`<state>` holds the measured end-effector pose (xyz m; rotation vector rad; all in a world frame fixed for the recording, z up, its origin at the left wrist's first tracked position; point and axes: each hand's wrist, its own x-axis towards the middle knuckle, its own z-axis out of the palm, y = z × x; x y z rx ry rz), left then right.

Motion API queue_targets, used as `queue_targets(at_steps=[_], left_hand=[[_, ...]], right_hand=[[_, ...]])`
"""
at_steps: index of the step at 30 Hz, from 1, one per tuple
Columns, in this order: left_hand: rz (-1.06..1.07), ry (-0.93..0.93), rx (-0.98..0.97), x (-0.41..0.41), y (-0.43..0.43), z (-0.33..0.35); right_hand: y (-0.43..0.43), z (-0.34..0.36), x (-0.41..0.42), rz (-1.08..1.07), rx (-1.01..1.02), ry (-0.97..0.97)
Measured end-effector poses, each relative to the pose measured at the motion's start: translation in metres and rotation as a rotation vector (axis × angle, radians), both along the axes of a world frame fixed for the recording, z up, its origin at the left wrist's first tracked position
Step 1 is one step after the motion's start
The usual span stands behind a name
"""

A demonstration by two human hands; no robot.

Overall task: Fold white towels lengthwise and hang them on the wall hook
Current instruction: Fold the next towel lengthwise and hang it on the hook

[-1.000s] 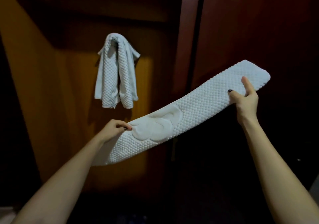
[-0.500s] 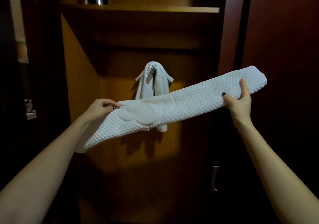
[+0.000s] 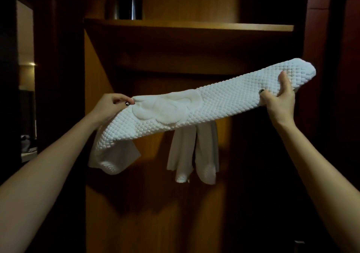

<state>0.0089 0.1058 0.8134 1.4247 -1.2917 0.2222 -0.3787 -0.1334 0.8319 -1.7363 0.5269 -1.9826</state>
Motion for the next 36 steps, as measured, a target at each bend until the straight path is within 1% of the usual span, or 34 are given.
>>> queue_targets(at_steps=[5, 7, 9, 11, 14, 16, 19, 21, 23, 25, 28, 30, 32, 34, 36], left_hand=[[-0.039, 0.026, -0.05, 0.04, -0.024, 0.032], [-0.055, 0.035, -0.076, 0.049, -0.04, 0.047], [-0.075, 0.054, -0.121, 0.057, -0.057, 0.065], [-0.102, 0.081, -0.156, 0.065, -0.077, 0.081], [-0.133, 0.095, -0.136, 0.081, -0.109, 0.089], [-0.157, 0.109, -0.102, 0.093, -0.132, 0.089], [-0.193, 0.149, -0.109, 0.108, -0.163, 0.095], [-0.221, 0.231, -0.132, 0.118, -0.183, 0.098], [-0.266, 0.35, -0.152, 0.125, -0.202, 0.096], [-0.288, 0.425, -0.16, 0.127, -0.222, 0.084], [-0.313, 0.508, -0.142, 0.125, -0.249, 0.066], [-0.32, 0.507, -0.147, 0.123, -0.264, 0.06], [-0.3, 0.477, -0.167, 0.123, -0.275, 0.056], [-0.267, 0.451, -0.119, 0.123, -0.28, 0.045], [-0.25, 0.425, -0.034, 0.124, -0.283, 0.026]], right_hand=[[-0.028, 0.022, 0.036, -0.012, 0.033, 0.002], [-0.042, 0.034, 0.047, -0.051, 0.061, 0.006], [-0.062, 0.046, 0.055, -0.075, 0.116, 0.009], [-0.086, 0.054, 0.062, -0.056, 0.191, -0.014], [-0.12, 0.052, 0.075, -0.08, 0.265, -0.041], [-0.141, 0.049, 0.084, -0.116, 0.275, -0.045], [-0.167, 0.051, 0.098, -0.138, 0.268, -0.081], [-0.178, 0.059, 0.106, -0.131, 0.24, -0.11], [-0.186, 0.066, 0.111, -0.126, 0.215, -0.141], [-0.195, 0.064, 0.113, -0.117, 0.205, -0.134], [-0.211, 0.047, 0.116, -0.079, 0.289, -0.106], [-0.222, 0.033, 0.12, -0.044, 0.39, -0.084], [-0.231, 0.023, 0.124, -0.006, 0.444, -0.085], [-0.231, 0.012, 0.127, 0.018, 0.465, -0.107], [-0.225, -0.003, 0.127, 0.04, 0.473, -0.081]])
